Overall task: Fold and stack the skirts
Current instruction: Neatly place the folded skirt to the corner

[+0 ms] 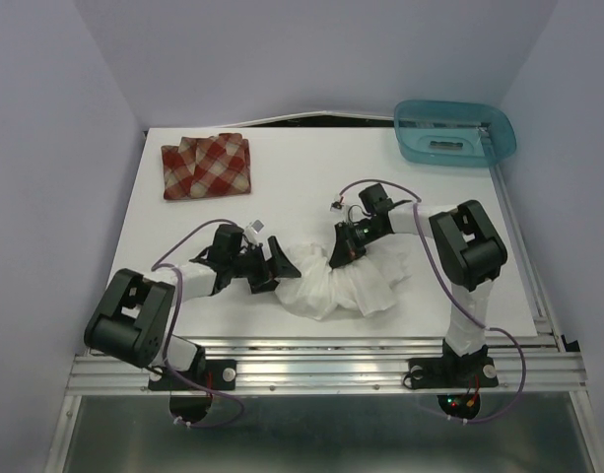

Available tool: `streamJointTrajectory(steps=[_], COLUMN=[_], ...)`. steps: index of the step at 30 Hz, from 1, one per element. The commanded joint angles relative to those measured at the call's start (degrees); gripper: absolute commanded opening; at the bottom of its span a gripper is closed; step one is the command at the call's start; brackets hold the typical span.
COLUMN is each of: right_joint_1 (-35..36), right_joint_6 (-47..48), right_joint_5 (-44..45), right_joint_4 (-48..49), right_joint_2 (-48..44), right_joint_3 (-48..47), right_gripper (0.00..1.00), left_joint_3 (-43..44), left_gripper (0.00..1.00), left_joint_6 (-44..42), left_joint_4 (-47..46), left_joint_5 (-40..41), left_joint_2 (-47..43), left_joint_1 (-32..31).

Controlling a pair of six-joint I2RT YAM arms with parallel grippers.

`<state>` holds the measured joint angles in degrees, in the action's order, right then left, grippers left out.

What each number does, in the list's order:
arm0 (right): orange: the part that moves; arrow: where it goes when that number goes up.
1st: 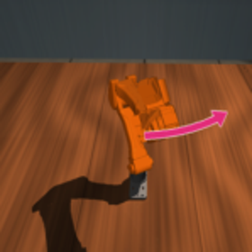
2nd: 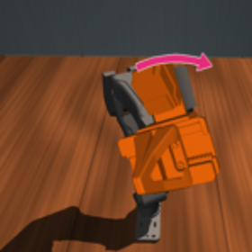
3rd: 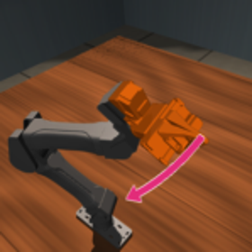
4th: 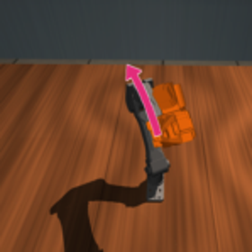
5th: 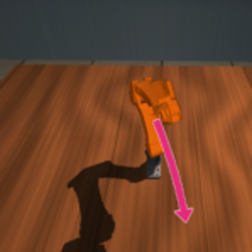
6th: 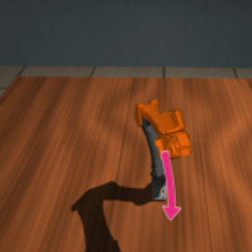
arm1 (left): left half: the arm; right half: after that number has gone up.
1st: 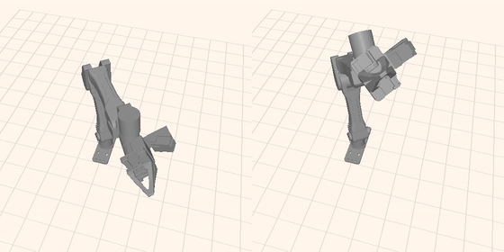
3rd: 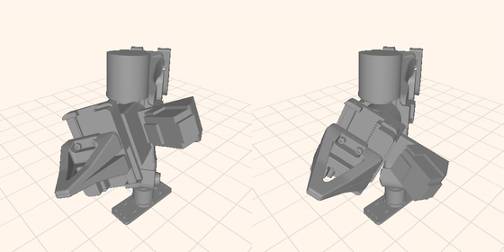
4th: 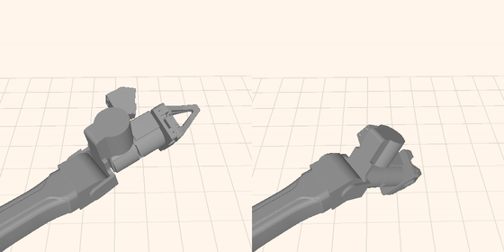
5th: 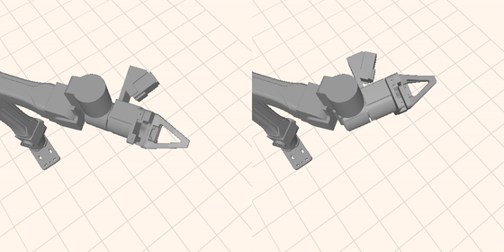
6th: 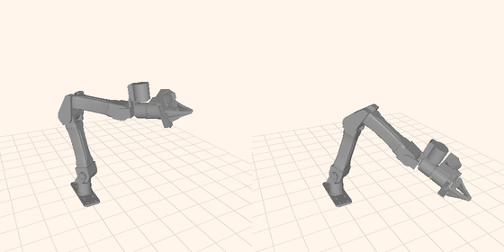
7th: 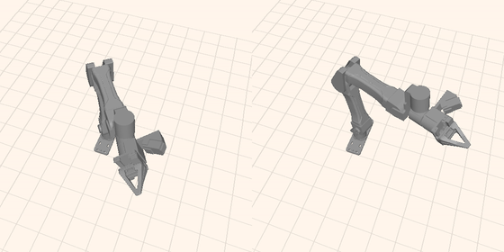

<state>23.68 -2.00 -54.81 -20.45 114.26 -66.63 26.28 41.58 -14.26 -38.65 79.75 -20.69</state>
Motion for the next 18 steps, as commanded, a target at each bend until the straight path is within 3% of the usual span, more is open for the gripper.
streamJointTrajectory(steps=[1, 8, 15, 16, 18], right_joint_1=[0.4, 0.4, 0.4, 0.4, 0.4], right_joint_6=[-0.2, -0.46, -1.86, -2.22, -2.83], right_joint_5=[0.4, 0.05, -0.39, -0.39, -0.48], right_joint_4=[2.87, 3.31, 3.83, 4.1, 4.45], right_joint_2=[1.93, 1.58, 2.55, 2.64, 3.08], right_joint_3=[0.27, 1.06, 0.36, 0.19, -0.25], right_gripper=[0.01, 0.01, 0.01, 0.01, 0.01], left_joint_3=[2.54, 7.28, 10.72, 10.98, 11.86], left_gripper=[0.99, 0.99, 0.99, 0.97, 0.79], left_joint_6=[4.82, 10.36, 12.21, 12.21, 11.77], left_joint_4=[-8.24, -18.24, -20.46, -20.46, -20.45], left_joint_5=[1.73, 2.18, 2.88, 3.4, 3.41], left_joint_2=[4.78, 16.04, 23.96, 25.01, 25.81], left_joint_1=[-4.18, -10.69, -12.45, -12.53, -12.62])
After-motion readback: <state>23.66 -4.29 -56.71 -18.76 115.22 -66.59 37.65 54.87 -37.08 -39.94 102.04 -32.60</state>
